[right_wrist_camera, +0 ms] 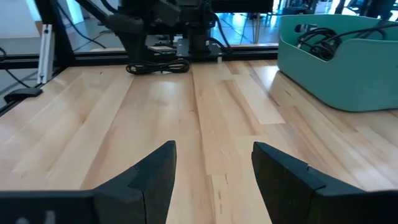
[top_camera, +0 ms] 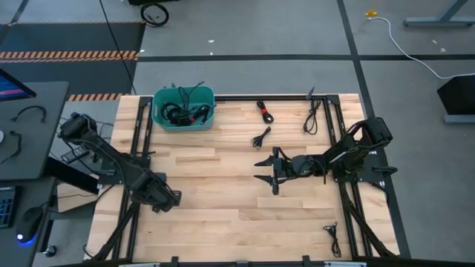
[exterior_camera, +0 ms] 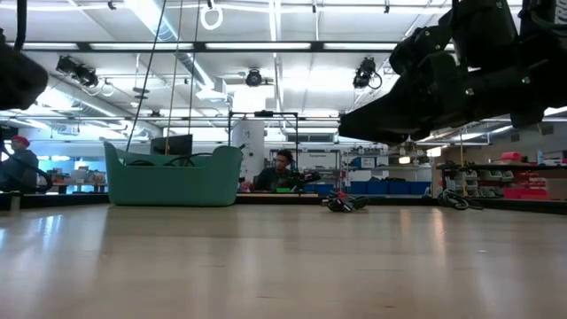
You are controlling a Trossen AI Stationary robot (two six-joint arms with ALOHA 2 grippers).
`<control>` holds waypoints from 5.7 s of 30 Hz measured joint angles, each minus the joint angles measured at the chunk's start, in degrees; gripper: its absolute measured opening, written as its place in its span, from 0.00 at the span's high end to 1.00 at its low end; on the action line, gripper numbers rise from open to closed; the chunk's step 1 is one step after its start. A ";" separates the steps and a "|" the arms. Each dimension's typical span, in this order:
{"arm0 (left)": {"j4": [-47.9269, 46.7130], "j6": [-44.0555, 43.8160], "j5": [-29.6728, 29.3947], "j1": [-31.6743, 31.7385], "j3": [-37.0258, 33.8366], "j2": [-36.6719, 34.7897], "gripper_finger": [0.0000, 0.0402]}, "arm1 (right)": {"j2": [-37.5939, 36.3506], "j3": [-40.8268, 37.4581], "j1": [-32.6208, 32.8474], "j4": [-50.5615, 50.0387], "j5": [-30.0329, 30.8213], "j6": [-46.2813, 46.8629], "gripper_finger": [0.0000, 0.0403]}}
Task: Pick and place USB-C Cables
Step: Put the black charger cable into the blue bin
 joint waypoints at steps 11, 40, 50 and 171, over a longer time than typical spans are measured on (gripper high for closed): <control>4.16 -1.10 -0.04 -0.97 -8.47 6.07 0.60 | 0.00 0.00 0.00 -0.02 -0.45 2.61 0.47; 4.36 18.28 -35.21 -6.52 3.41 7.66 0.83 | 0.00 0.02 -3.77 -0.04 3.84 4.09 0.47; 16.41 46.42 -67.98 -0.97 3.71 7.66 0.84 | 0.02 0.02 -2.54 -0.35 3.01 7.73 0.49; 93.26 96.40 -44.21 25.83 -13.58 19.60 0.46 | -0.17 27.76 38.52 -102.64 -41.78 105.63 0.53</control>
